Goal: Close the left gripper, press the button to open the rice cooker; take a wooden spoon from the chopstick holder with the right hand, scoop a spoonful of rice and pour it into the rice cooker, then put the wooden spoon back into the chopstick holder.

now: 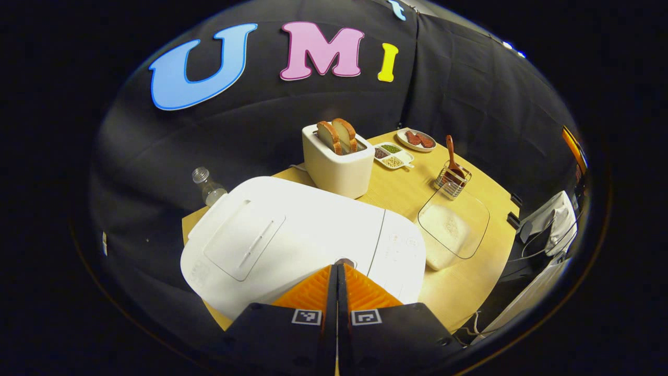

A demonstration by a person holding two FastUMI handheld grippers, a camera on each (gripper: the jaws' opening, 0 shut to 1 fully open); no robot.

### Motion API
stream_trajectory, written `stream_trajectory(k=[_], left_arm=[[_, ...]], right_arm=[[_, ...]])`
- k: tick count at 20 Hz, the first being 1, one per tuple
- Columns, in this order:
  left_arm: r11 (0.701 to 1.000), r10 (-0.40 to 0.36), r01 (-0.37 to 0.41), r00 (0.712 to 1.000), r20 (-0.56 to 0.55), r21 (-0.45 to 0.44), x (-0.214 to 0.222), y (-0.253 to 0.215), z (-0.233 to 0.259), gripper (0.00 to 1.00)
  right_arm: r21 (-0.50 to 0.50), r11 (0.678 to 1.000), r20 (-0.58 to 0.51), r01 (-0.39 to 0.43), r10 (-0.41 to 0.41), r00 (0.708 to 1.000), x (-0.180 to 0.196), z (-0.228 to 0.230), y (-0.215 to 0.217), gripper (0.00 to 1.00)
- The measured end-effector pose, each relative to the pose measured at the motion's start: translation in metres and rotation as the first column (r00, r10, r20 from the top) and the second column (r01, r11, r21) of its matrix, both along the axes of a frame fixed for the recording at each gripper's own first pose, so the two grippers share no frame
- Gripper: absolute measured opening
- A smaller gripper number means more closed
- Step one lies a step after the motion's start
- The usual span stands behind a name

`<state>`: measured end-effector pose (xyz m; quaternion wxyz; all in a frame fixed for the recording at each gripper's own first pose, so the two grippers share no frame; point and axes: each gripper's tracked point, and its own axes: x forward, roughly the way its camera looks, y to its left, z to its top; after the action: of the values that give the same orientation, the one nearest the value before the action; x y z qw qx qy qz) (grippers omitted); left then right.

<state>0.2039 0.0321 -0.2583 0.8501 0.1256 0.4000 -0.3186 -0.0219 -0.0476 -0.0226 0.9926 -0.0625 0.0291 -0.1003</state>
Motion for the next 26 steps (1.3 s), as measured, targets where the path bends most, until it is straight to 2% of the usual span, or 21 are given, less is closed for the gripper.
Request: stream_trajectory(k=[4, 8, 10, 12, 13, 14, 15, 17, 18, 19, 20, 21, 22, 24, 25, 26], left_arm=[[1.000, -0.004, 0.005, 1.000, -0.030, 0.026, -0.002, 0.002, -0.007, 0.07], [1.000, 0.011, -0.011, 1.000, 0.003, 0.027, 0.001, 0.001, -0.001, 0.07], [0.999, 0.029, -0.032, 0.994, 0.109, 0.026, 0.009, 0.000, 0.021, 0.07], [0.997, 0.069, -0.078, 0.961, 0.269, 0.023, 0.020, 0.008, 0.059, 0.07], [0.993, 0.103, -0.117, 0.925, 0.366, 0.017, 0.029, 0.016, 0.082, 0.08], [0.987, 0.141, -0.159, 0.877, 0.459, 0.000, 0.035, 0.024, 0.106, 0.09], [0.980, 0.178, -0.197, 0.822, 0.541, -0.022, 0.039, 0.032, 0.134, 0.10], [0.960, 0.255, -0.265, 0.688, 0.680, -0.092, 0.038, 0.050, 0.185, 0.14], [0.949, 0.282, -0.293, 0.620, 0.732, -0.118, 0.033, 0.058, 0.200, 0.45], [0.939, 0.300, -0.316, 0.559, 0.773, -0.136, 0.028, 0.065, 0.218, 0.50], [0.933, 0.310, -0.327, 0.512, 0.801, -0.151, 0.021, 0.068, 0.230, 0.73], [0.928, 0.320, -0.329, 0.473, 0.821, -0.172, 0.014, 0.066, 0.241, 0.83], [0.918, 0.345, -0.340, 0.430, 0.834, -0.204, 0.002, 0.066, 0.254, 0.89], [0.883, 0.424, -0.365, 0.355, 0.833, -0.295, -0.022, 0.069, 0.273, 0.96], [0.869, 0.462, -0.362, 0.347, 0.816, -0.338, -0.035, 0.063, 0.279, 0.96], [0.854, 0.497, -0.358, 0.354, 0.792, -0.376, -0.051, 0.058, 0.278, 0.96]], right_arm=[[0.006, 1.000, -0.006, 0.002, -0.002, 1.000, 0.003, -0.002, 0.001, 0.97], [-0.013, 1.000, 0.021, -0.002, 0.002, 1.000, -0.002, 0.008, 0.003, 0.97], [-0.024, 1.000, 0.034, -0.002, 0.002, 0.999, -0.004, 0.012, 0.002, 0.97], [-0.023, 1.000, 0.030, 0.002, -0.002, 1.000, -0.006, 0.010, 0.000, 0.97], [-0.019, 1.000, 0.025, 0.005, -0.005, 1.000, -0.007, 0.008, 0.000, 0.97], [-0.016, 1.000, 0.023, 0.009, -0.009, 1.000, -0.009, 0.007, -0.001, 0.97], [-0.015, 1.000, 0.028, 0.008, -0.008, 1.000, -0.010, 0.009, -0.001, 0.97], [-0.017, 1.000, 0.036, 0.004, -0.003, 0.999, -0.011, 0.012, -0.001, 0.97], [-0.017, 1.000, 0.037, 0.004, -0.003, 0.999, -0.012, 0.012, -0.002, 0.97], [-0.012, 1.000, 0.038, 0.003, -0.002, 0.999, -0.012, 0.013, -0.003, 0.97], [-0.002, 1.000, 0.039, 0.001, -0.001, 0.999, -0.013, 0.013, -0.004, 0.97], [0.008, 1.000, 0.041, -0.005, 0.004, 0.999, -0.014, 0.013, -0.003, 0.97], [0.018, 1.000, 0.044, -0.016, 0.015, 0.999, -0.013, 0.014, -0.002, 0.97], [0.031, 0.998, 0.045, -0.047, 0.046, 0.998, -0.010, 0.010, 0.001, 0.97], [0.041, 0.997, 0.040, -0.066, 0.064, 0.997, -0.006, 0.008, 0.001, 0.97], [0.058, 0.994, 0.032, -0.089, 0.087, 0.996, -0.003, 0.004, 0.004, 0.97]])
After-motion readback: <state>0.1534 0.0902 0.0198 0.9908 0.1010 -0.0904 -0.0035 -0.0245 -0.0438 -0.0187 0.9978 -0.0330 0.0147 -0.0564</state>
